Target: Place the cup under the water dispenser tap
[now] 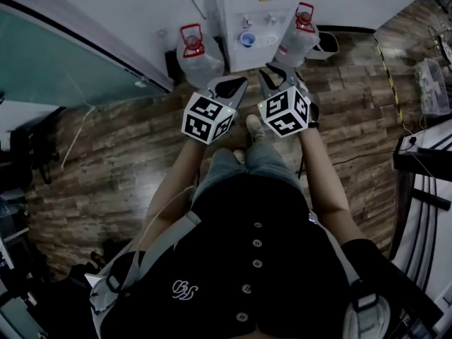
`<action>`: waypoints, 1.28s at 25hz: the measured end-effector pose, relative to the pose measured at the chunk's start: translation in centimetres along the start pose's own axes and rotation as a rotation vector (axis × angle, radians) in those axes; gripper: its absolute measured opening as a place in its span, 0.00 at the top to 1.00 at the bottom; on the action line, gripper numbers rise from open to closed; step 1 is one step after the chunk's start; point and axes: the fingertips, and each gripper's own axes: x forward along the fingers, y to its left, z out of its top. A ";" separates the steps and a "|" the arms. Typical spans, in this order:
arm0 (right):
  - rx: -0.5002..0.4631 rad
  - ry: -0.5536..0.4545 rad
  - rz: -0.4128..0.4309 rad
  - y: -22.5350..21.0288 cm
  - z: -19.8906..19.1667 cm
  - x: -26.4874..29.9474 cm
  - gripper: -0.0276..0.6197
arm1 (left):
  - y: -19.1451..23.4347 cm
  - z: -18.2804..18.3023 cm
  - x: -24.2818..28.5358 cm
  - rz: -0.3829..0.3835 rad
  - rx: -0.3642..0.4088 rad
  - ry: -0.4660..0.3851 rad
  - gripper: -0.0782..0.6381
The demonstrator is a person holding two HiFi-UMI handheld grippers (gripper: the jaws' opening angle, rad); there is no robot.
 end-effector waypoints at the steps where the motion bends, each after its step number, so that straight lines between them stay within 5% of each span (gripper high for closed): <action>1: 0.020 -0.010 -0.008 -0.1 0.2 -0.6 0.85 | -0.3 0.3 -0.3 -0.001 -0.002 -0.012 0.88; 8: 0.058 -0.049 -0.043 0.8 0.9 -4.4 0.96 | -2.4 1.2 -1.7 -0.009 -0.045 -0.047 0.88; 17: 0.144 -0.112 0.028 3.8 1.4 -6.3 0.96 | -3.9 1.1 -3.3 -0.002 -0.087 -0.080 0.88; 23: 0.351 -0.169 0.131 4.2 1.6 -7.4 0.96 | -3.9 0.8 -4.3 0.019 -0.134 -0.097 0.88; 32: 0.381 -0.167 0.077 4.5 0.7 -8.3 0.96 | -4.0 0.6 -4.6 0.074 -0.141 -0.098 0.88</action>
